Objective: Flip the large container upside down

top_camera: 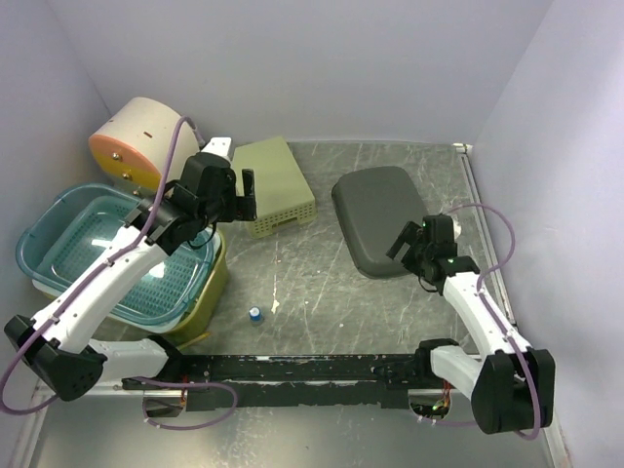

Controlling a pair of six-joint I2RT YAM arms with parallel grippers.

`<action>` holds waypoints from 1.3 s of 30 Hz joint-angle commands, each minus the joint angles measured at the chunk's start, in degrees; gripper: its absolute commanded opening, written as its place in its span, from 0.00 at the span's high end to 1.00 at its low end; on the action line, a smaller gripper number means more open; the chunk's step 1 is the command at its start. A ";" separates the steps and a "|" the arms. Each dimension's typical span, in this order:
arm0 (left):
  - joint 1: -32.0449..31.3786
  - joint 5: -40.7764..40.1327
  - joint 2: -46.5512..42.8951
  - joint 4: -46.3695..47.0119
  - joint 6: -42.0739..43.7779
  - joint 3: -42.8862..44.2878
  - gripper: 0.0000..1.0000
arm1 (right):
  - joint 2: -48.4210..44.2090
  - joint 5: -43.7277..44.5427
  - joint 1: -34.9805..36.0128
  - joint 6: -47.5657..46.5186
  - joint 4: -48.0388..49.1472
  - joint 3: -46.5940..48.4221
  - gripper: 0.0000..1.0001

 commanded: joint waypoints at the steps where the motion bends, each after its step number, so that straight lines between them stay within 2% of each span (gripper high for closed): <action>1: 0.65 -3.47 1.14 -4.09 -2.36 1.81 0.01 | 3.14 -13.80 -0.11 5.37 15.36 -5.43 0.07; 3: 1.93 -2.85 2.13 -5.90 -3.62 3.25 0.01 | 6.41 -19.34 -0.03 6.69 23.10 -6.52 0.07; 7: 3.66 -2.44 2.14 -8.01 -5.45 4.18 0.01 | 15.62 -24.09 0.61 7.09 35.10 -3.73 0.01; 14: 6.97 -6.38 -2.37 -9.10 -9.76 -0.64 0.01 | 33.01 -29.92 3.58 6.43 44.90 8.15 0.00; 17: 10.15 -5.41 -2.76 -9.97 -10.24 -1.99 0.01 | 37.22 -33.61 4.09 6.21 44.55 13.27 0.00; 21: 14.88 -3.28 -2.99 -11.54 -10.35 -3.05 0.01 | 35.71 -32.71 4.54 3.82 41.96 13.26 0.00; 26: 20.49 2.02 -3.02 -10.00 -8.76 -5.83 0.01 | 29.24 -27.46 4.26 0.79 35.19 10.79 0.00; 29: 21.96 0.68 -1.65 -10.42 -9.24 -6.52 0.01 | 24.10 -22.79 3.71 -0.95 30.39 9.32 0.00; 33: 22.72 -1.33 -0.45 -9.45 -10.77 -7.57 0.09 | 17.36 -18.23 3.49 -3.38 25.05 8.89 0.00; 39: 23.07 -3.56 2.29 -5.27 -13.23 -8.66 0.20 | 11.75 -16.78 3.49 -5.07 20.93 10.33 0.00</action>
